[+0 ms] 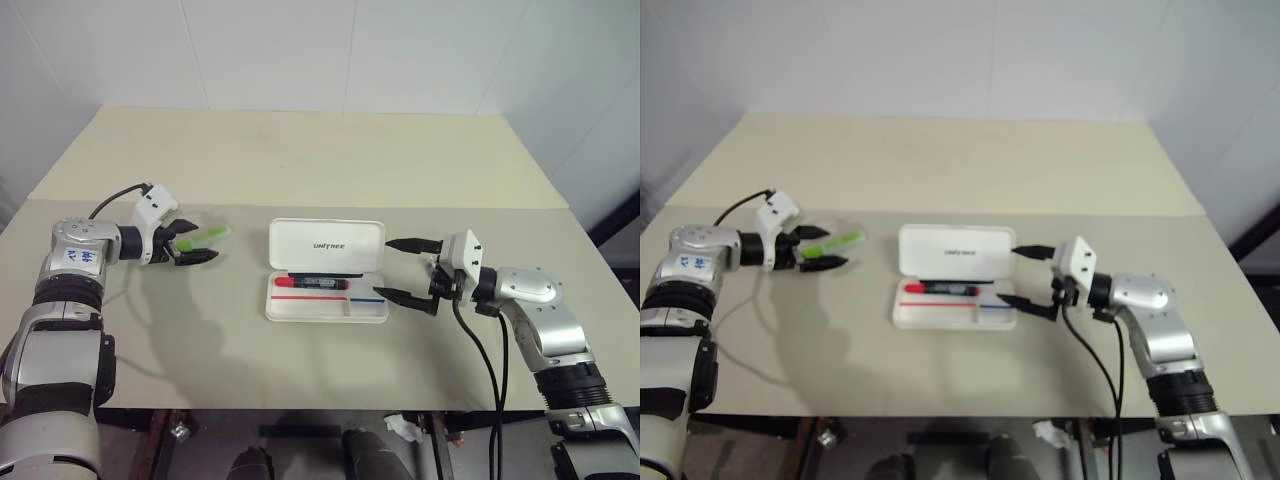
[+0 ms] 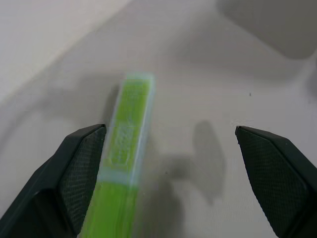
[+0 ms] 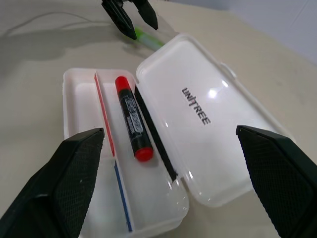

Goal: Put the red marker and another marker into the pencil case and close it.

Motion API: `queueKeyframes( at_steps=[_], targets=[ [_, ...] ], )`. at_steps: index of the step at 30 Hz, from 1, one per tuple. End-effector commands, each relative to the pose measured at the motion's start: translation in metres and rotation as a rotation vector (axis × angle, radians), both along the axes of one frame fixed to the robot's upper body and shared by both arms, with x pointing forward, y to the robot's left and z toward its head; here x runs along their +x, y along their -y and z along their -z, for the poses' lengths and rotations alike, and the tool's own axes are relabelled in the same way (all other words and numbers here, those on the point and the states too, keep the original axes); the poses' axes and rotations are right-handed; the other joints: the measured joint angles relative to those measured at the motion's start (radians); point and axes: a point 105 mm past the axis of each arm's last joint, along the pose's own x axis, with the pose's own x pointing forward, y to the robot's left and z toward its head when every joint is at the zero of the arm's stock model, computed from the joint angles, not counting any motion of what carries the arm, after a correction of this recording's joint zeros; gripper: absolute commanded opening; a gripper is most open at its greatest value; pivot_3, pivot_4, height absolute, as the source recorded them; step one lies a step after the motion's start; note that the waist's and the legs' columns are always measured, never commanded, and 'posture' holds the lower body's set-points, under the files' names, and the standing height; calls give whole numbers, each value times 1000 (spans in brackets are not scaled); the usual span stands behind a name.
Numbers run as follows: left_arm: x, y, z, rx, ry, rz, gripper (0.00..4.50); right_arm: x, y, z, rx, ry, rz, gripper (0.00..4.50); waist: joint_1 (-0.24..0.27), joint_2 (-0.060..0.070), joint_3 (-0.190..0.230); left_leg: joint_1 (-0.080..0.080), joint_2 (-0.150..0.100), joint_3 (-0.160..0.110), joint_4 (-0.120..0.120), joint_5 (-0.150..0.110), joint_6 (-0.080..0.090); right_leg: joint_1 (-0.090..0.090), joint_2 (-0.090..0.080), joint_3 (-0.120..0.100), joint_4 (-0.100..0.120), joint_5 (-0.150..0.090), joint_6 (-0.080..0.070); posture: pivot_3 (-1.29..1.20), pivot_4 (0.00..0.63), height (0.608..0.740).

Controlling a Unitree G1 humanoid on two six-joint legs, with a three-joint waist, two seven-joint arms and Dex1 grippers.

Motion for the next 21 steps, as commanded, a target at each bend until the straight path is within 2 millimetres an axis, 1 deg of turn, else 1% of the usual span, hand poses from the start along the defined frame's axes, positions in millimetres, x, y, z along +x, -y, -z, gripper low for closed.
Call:
queueKeyframes(
  at_steps=[1,4,9,15,18,19,20,21],
  targets=[
    [5,-7,-14,-1,34,-44,4476,-5,10,-17,0,70,32,4500,1,0,0,0,0,0,0,0,0,0,0,0,0,0,0,0,150,740],
    [6,-15,-11,-27,12,-111,4476,-9,13,-17,-4,67,49,4500,2,0,0,0,0,0,0,0,0,0,0,0,0,0,0,0,150,740],
    [8,-21,-6,-13,14,-166,4476,-11,15,-17,-7,66,58,4500,0,0,0,0,0,0,0,0,0,0,0,0,1,0,0,0,150,740],
    [8,-23,4,-26,-17,-203,4476,-11,16,-18,-13,67,64,4500,3,0,0,0,0,0,0,0,0,0,0,0,1,0,0,0,150,740],
    [6,-23,8,-81,-50,-218,4476,-10,15,-19,-13,68,66,4500,2,0,0,0,0,0,0,0,0,0,0,0,1,0,0,0,150,740],
    [6,-23,8,-108,-61,-227,4069,-9,15,-19,-13,69,66,4500,1,0,0,0,0,0,0,0,0,0,0,0,1,0,0,0,150,740],
    [6,-23,8,-126,-65,-238,3850,-9,15,-19,-13,69,67,4500,1,0,0,0,0,0,0,0,0,0,0,0,1,0,0,0,150,740],
    [6,-24,9,-138,-68,-250,3492,-9,15,-19,-12,70,67,4500,1,0,0,0,0,0,0,0,0,0,0,0,1,0,0,0,150,740]
  ],
)
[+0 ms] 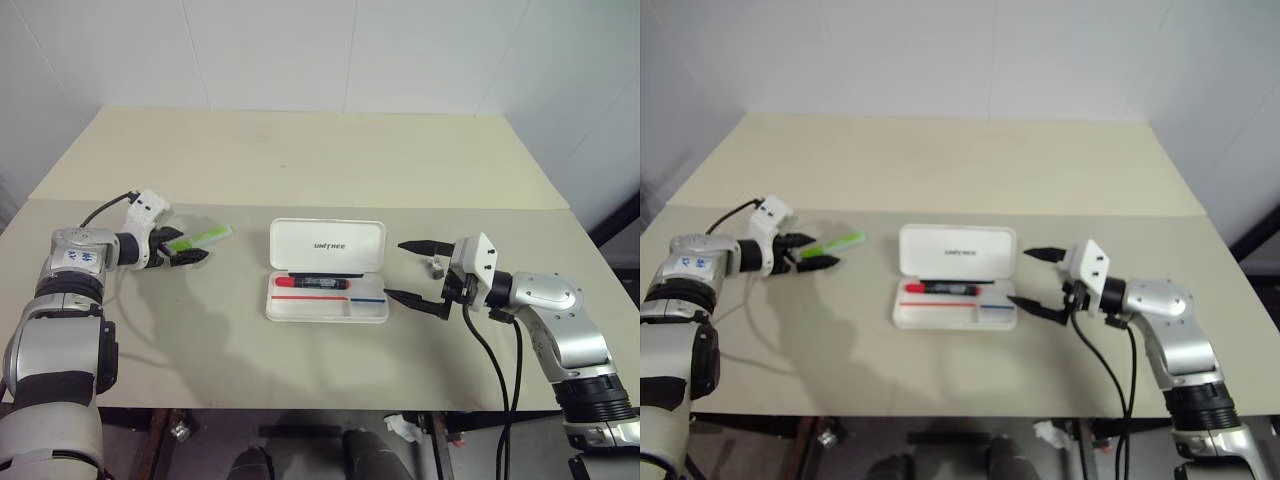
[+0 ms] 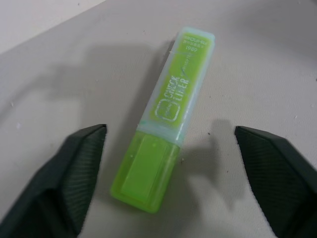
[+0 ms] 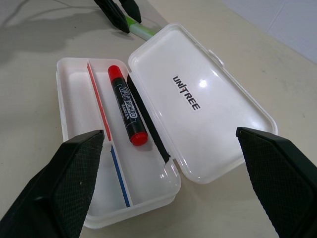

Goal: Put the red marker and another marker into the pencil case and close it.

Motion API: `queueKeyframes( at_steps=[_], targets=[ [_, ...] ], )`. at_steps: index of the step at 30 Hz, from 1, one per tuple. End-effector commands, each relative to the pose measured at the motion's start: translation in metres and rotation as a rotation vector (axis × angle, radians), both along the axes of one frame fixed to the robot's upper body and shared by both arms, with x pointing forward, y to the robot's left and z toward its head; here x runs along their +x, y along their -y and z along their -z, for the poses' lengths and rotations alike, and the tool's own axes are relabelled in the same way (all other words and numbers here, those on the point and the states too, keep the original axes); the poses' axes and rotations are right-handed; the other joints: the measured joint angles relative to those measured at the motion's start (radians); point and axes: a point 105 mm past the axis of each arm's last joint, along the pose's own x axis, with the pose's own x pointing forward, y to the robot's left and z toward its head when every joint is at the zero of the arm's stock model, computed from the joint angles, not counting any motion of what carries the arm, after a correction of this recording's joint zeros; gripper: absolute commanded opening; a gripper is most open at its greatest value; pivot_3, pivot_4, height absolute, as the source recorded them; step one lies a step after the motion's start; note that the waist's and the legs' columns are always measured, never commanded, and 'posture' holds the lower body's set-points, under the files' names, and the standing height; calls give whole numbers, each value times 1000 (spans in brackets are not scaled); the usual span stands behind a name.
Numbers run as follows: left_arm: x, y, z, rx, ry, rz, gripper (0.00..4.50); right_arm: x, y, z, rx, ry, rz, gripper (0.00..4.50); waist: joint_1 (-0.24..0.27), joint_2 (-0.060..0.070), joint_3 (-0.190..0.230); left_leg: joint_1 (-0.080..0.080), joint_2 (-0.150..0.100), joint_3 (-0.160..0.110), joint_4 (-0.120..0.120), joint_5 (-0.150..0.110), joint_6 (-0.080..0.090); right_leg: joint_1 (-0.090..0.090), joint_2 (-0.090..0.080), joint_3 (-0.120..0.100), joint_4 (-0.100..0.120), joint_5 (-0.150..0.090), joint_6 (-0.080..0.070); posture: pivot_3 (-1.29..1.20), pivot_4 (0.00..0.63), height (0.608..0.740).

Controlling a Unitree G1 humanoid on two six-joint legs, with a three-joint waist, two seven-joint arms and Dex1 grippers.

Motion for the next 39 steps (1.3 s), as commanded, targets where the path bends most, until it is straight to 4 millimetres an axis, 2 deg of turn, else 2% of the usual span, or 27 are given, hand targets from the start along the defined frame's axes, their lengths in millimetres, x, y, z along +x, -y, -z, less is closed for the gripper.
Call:
queueKeyframes(
  at_steps=[1,7,8,14,17,21,26,31,36,39],
  targets=[
    [0,-3,-5,-76,7,-42,3188,-1,3,-17,14,64,10,4500,0,0,0,0,0,0,0,0,0,0,0,0,0,0,0,0,150,740],
    [1,-2,-3,-84,6,-41,1225,0,3,-17,16,67,12,4500,2,0,0,0,0,0,0,0,0,0,0,0,0,0,0,0,150,740],
    [1,-1,-4,-84,6,-38,1086,0,3,-17,16,67,12,4500,1,0,0,0,0,0,0,0,0,0,0,0,0,0,0,0,150,740],
    [3,2,-14,-33,43,8,1088,1,2,-18,18,70,12,4500,1,0,0,0,0,0,0,0,0,0,0,0,0,0,0,0,150,740],
    [6,10,-33,26,116,80,1088,1,4,-19,20,71,14,4500,1,0,0,0,0,0,0,0,0,0,0,0,0,0,0,0,150,740],
    [3,32,-69,49,222,264,1088,0,8,-21,20,75,13,4500,3,0,0,0,0,0,0,0,0,0,0,0,0,0,0,0,150,740],
    [-14,56,-94,84,259,489,1088,2,13,-22,10,84,18,4500,1,0,0,0,0,0,-1,0,0,0,0,0,-1,0,0,0,150,740],
    [-35,76,-106,102,257,645,1088,4,14,-22,12,89,21,4500,-4,0,0,0,0,0,-1,0,0,0,0,0,0,0,0,0,150,740],
    [-56,110,-104,116,196,804,1088,5,21,-22,6,90,31,4500,-1,0,0,0,0,0,1,0,0,0,0,1,1,0,0,0,150,740],
    [-68,143,-99,117,166,904,1088,3,28,-22,-7,92,54,4500,3,0,1,0,0,0,1,0,0,1,0,1,1,0,0,0,150,740]
  ],
)
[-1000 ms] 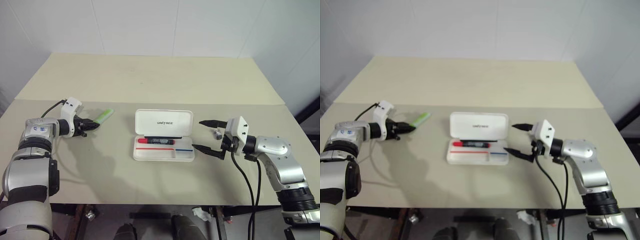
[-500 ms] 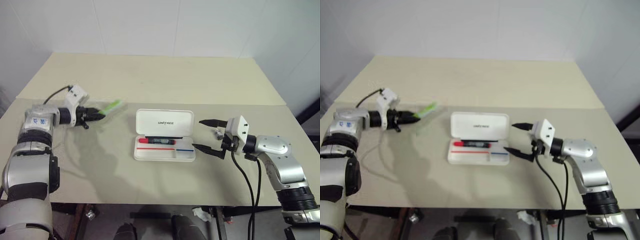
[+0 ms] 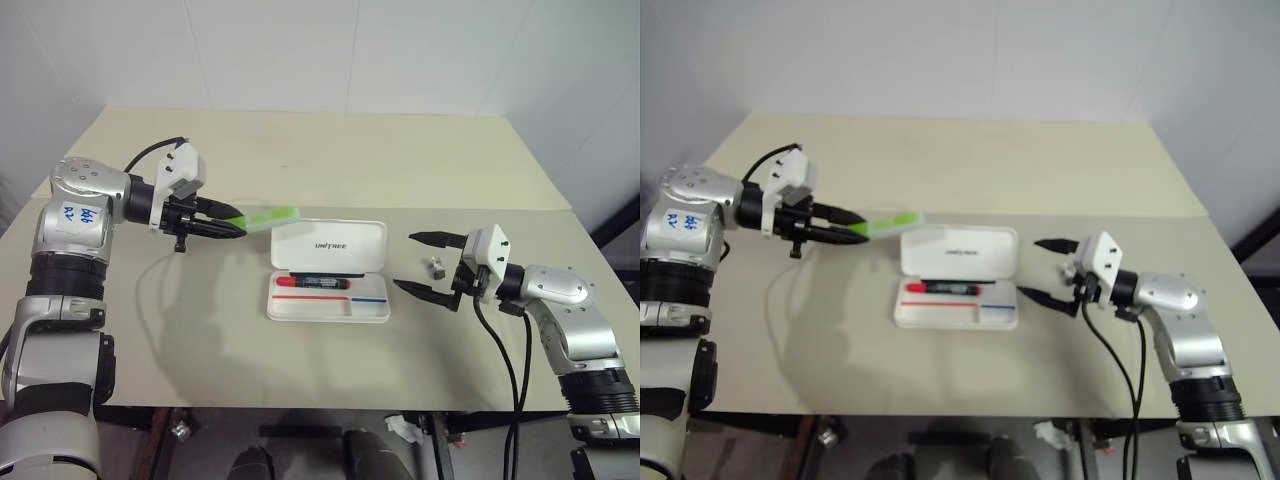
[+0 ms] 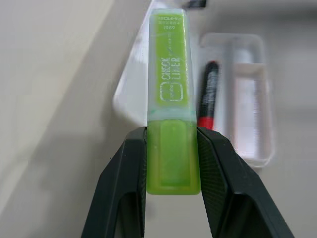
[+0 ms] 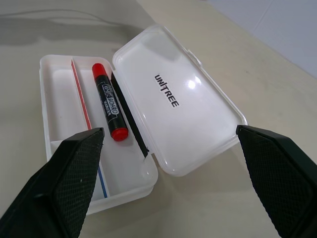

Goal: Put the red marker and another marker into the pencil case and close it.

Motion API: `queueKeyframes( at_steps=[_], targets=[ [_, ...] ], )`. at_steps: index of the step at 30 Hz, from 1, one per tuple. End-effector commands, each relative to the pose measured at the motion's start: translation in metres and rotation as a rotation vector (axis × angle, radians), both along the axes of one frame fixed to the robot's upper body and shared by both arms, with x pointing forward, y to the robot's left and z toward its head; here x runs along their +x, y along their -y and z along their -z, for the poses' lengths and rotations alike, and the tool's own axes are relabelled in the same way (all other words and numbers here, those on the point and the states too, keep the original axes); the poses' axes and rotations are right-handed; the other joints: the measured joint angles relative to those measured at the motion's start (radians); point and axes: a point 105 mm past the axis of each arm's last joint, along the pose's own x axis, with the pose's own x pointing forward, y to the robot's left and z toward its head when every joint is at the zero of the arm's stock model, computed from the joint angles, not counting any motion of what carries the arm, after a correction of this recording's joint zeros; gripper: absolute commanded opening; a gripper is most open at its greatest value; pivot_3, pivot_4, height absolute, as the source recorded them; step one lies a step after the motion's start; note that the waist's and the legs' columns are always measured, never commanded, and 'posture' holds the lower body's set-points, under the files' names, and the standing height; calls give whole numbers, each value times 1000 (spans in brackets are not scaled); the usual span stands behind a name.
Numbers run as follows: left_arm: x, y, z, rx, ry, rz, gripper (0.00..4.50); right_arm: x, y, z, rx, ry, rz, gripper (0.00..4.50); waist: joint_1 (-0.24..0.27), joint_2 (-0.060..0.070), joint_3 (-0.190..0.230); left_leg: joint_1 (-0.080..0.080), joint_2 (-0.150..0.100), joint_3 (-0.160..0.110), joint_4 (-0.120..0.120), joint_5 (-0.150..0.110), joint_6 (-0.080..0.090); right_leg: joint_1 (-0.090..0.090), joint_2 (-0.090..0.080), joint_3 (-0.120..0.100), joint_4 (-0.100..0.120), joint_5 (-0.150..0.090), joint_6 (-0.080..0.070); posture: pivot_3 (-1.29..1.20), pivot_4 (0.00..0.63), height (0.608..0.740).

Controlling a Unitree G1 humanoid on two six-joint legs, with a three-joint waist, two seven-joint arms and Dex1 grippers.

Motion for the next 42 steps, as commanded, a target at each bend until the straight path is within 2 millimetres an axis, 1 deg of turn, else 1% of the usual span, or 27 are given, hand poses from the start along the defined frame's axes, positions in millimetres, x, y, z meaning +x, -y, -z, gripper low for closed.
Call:
queueKeyframes(
  at_steps=[1,2,4,6,7,9,10,16,24,28,33,37,42],
  targets=[
    [-17,38,-4,2,-11,120,1088,-4,14,-14,-4,64,32,4500,4,0,0,0,0,0,0,0,0,0,0,0,0,0,0,0,150,740],
    [-20,46,-4,-4,-23,133,1088,-5,15,-14,-3,65,38,4500,5,0,0,0,0,0,0,0,0,1,0,0,0,0,0,0,150,740],
    [-25,55,-2,-9,-39,150,1088,-7,15,-14,-1,65,43,4500,4,0,0,0,0,0,1,0,0,1,0,0,-1,0,0,0,150,740],
    [-28,63,6,2,-63,160,1088,-9,16,-12,-1,63,52,4500,-4,0,0,0,0,0,0,0,0,1,0,0,0,0,0,0,150,740],
    [-29,66,20,27,-91,155,1088,-11,17,-11,1,60,62,4500,-7,1,0,1,0,0,0,0,0,1,0,1,0,0,0,0,150,740],
    [-27,68,38,60,-122,130,1088,-13,18,-10,1,57,76,4500,-10,1,0,2,0,0,0,0,0,1,0,1,0,0,0,0,150,740],
    [-28,69,44,71,-130,128,1088,-14,18,-9,2,56,82,4500,-11,1,0,2,0,0,0,0,0,1,0,1,1,0,0,0,150,740],
    [-31,73,66,114,-158,97,1088,-18,20,-9,3,55,104,4500,-2,1,0,1,0,0,3,1,1,1,0,2,2,0,0,0,150,740],
    [-34,78,77,114,-176,68,1088,-18,19,-9,1,51,112,4500,-2,1,0,1,0,0,2,1,2,2,0,2,1,0,0,0,150,740],
    [-36,76,85,142,-187,46,1088,-17,18,-9,1,52,111,4500,-1,1,0,1,-1,0,2,1,1,2,0,2,0,0,0,0,150,740],
    [-39,76,87,146,-196,49,1088,-17,18,-9,1,50,111,4500,-1,1,0,1,0,0,2,1,1,2,0,2,0,0,0,0,150,740],
    [-37,73,91,165,-191,30,1088,-17,17,-9,2,51,110,4500,-1,1,0,1,-1,0,2,1,1,2,0,2,0,0,0,0,150,740],
    [-39,72,92,177,-200,32,1088,-17,17,-9,1,50,112,4500,-1,1,0,1,-1,0,2,1,2,2,0,2,0,0,0,0,150,740]
  ],
)
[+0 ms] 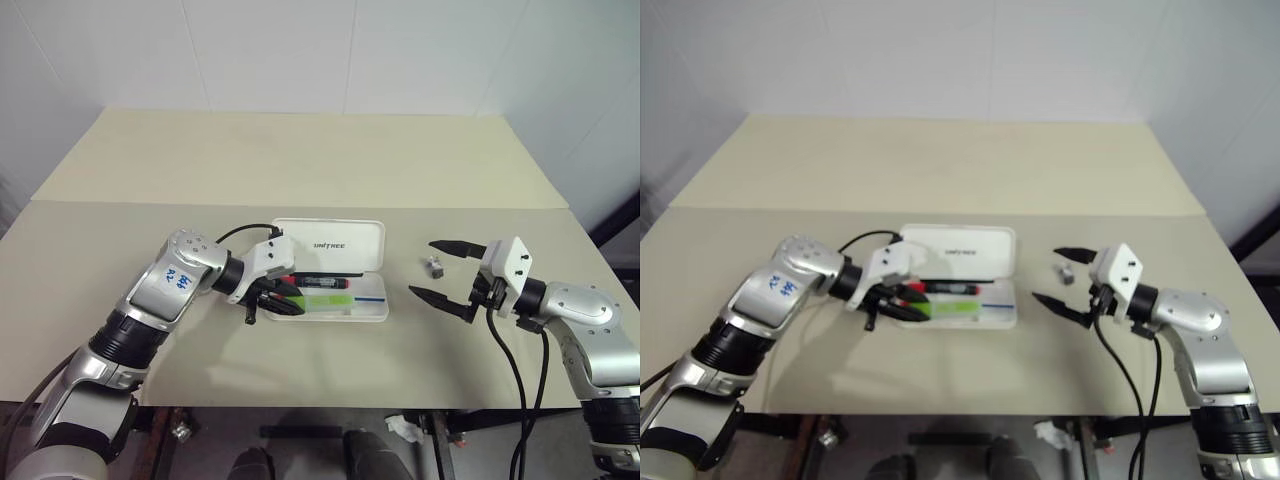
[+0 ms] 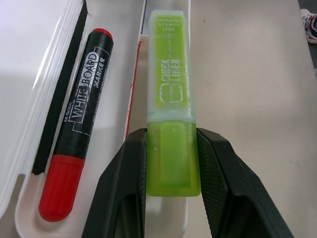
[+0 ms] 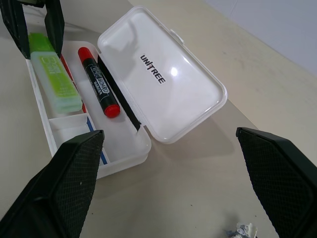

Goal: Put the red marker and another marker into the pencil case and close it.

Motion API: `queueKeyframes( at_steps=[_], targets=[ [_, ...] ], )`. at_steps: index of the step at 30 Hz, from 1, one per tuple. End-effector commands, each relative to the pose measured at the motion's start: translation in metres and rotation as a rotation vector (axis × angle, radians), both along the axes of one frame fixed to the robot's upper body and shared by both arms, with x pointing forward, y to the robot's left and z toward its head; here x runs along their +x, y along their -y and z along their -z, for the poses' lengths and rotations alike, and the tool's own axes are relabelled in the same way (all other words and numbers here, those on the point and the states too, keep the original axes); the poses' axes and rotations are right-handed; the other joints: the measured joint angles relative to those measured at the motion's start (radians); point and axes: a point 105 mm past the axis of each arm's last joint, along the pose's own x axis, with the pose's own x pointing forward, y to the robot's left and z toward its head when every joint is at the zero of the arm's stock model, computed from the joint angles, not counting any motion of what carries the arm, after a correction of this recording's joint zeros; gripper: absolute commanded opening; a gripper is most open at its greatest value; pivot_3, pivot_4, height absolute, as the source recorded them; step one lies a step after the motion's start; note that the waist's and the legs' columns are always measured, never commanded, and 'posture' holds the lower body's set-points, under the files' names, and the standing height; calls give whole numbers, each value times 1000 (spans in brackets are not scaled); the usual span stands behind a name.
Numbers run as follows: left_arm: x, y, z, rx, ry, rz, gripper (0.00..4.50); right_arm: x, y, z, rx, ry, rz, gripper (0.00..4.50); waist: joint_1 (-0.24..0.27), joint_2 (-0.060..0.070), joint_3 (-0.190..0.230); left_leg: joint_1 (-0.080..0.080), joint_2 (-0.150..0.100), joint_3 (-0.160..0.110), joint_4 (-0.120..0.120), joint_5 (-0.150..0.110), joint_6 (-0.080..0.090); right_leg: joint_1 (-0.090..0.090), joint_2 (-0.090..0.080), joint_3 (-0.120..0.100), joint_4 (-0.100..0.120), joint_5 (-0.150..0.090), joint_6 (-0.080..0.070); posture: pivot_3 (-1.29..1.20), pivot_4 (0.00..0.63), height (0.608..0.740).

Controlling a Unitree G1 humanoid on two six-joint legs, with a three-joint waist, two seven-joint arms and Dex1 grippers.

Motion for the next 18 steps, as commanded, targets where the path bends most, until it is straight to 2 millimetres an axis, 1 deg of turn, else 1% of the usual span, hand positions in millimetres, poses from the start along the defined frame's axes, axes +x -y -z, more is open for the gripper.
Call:
queueKeyframes(
  at_steps=[1,2,4,6,12,15,18],
  targets=[
    [-3,-1,-4,16,18,10,1088,-4,-1,-14,-8,52,-7,4500,0,0,0,0,0,0,0,0,0,0,0,0,0,0,0,0,150,740],
    [-4,-2,-3,19,17,8,1088,-4,0,-14,-9,52,-6,4500,0,0,0,0,0,0,0,0,0,0,0,0,0,0,0,0,150,740],
    [-4,-2,-3,22,14,4,1828,-4,0,-14,-10,52,-5,4500,0,0,0,0,0,0,0,0,0,0,0,0,0,0,0,0,150,740],
    [-4,-3,-3,23,13,-1,2418,-4,0,-14,-9,52,-6,4500,0,0,0,0,0,0,0,0,0,0,0,0,0,0,0,0,150,740],
    [-5,-3,-8,7,7,-13,4442,-1,0,-14,-10,53,-7,4500,0,0,0,0,0,0,0,0,0,0,0,0,0,0,0,0,150,740],
    [-7,1,-14,-18,39,5,4480,2,-1,-12,-12,51,4,4500,0,0,0,0,0,0,0,0,0,0,0,0,0,0,0,0,150,740],
    [-17,12,-35,-150,116,85,4480,14,7,-1,-8,29,109,4500,0,0,0,0,0,0,0,0,0,0,0,0,0,0,0,0,150,740]
  ],
)
